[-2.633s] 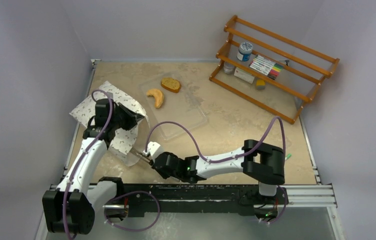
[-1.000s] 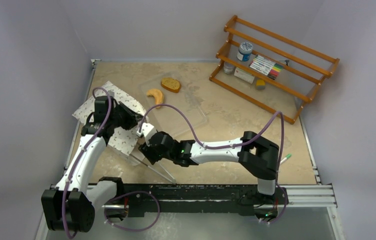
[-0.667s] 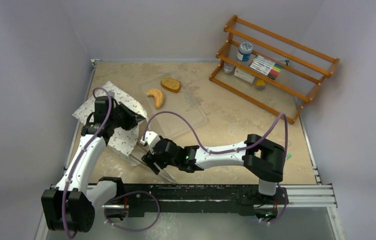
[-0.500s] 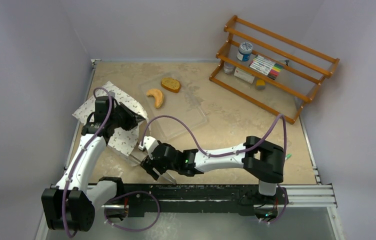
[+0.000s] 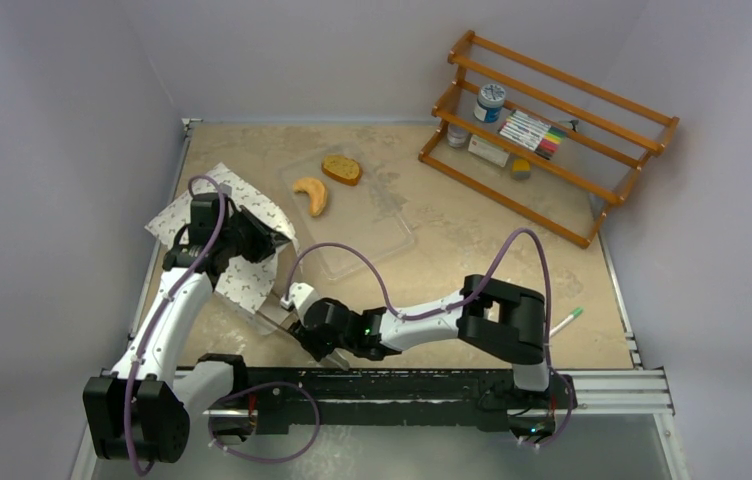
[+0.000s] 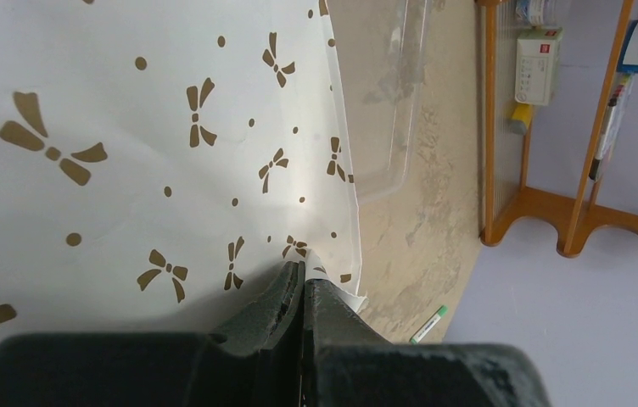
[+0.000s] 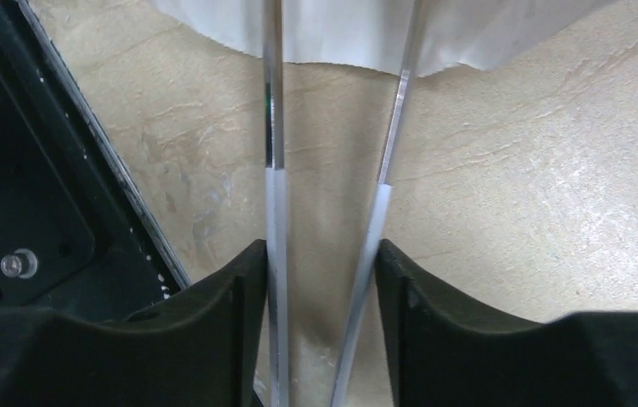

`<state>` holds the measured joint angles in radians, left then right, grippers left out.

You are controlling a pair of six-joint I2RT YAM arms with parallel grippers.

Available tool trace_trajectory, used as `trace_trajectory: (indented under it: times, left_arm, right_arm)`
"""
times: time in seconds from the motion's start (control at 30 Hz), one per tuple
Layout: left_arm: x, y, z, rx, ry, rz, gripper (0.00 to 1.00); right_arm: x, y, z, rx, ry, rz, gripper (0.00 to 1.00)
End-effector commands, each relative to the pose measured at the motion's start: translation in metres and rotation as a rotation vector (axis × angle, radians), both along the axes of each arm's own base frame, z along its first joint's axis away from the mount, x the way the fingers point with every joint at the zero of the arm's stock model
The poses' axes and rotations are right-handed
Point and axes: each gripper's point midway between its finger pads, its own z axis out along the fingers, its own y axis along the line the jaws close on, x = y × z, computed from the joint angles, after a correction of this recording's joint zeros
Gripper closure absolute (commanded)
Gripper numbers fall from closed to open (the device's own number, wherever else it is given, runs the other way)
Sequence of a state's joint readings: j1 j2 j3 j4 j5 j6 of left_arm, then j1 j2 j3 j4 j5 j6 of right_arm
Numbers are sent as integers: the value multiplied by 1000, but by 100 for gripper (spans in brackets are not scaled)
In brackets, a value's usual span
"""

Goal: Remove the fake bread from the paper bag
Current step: Take out the fake bread from the paper bag.

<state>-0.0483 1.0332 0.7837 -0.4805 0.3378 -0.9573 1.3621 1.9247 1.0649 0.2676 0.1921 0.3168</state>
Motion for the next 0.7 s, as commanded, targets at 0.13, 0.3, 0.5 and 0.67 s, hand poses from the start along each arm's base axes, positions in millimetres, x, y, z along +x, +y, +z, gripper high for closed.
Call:
trace_trajectory:
  times: [0.13,0.3,0.5,0.67]
  left_arm:
    - [-5,-5,4,-16,-28,-30,100]
    - [-9,-5,2,-20,-26,-29,100]
    - [-13,-6,0,-30,-20,-24,100]
    - [-15,-6,0,-37,-21,-19,100]
  right_arm:
    - [-1,-3,-15,-15,32,-58,57]
    - [6,2,-9,-27,22,-96,54]
    - [14,12,2,-22,5,-113,49]
    - [26,18,-1,-58,-6,-139,47]
